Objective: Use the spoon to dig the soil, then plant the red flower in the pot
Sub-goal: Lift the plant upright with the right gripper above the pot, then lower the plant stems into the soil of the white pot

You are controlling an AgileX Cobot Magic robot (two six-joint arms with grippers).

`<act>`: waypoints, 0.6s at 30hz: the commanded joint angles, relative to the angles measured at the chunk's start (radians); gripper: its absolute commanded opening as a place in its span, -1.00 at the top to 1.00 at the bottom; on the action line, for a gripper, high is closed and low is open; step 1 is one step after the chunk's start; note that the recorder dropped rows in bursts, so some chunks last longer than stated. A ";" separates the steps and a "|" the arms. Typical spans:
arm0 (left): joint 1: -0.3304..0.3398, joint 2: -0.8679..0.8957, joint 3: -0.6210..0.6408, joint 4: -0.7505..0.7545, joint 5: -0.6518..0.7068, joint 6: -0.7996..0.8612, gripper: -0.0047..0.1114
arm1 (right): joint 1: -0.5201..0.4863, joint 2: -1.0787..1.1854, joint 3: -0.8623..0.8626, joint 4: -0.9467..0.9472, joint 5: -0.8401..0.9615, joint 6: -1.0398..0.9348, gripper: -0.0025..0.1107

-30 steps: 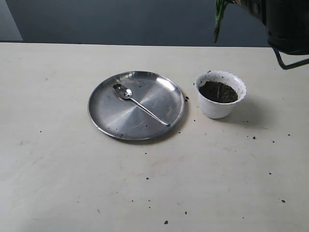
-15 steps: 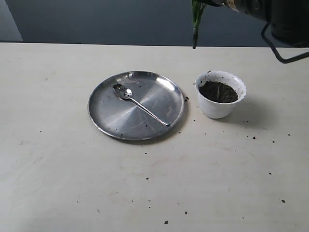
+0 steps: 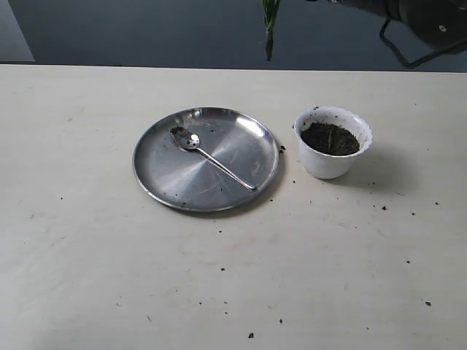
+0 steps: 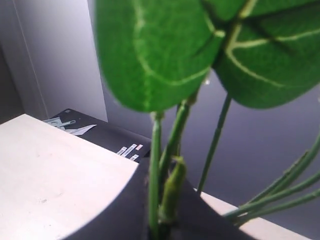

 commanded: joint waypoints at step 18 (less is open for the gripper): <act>-0.002 0.005 -0.003 -0.004 -0.007 -0.001 0.89 | -0.244 0.075 0.324 0.058 -0.559 -0.151 0.97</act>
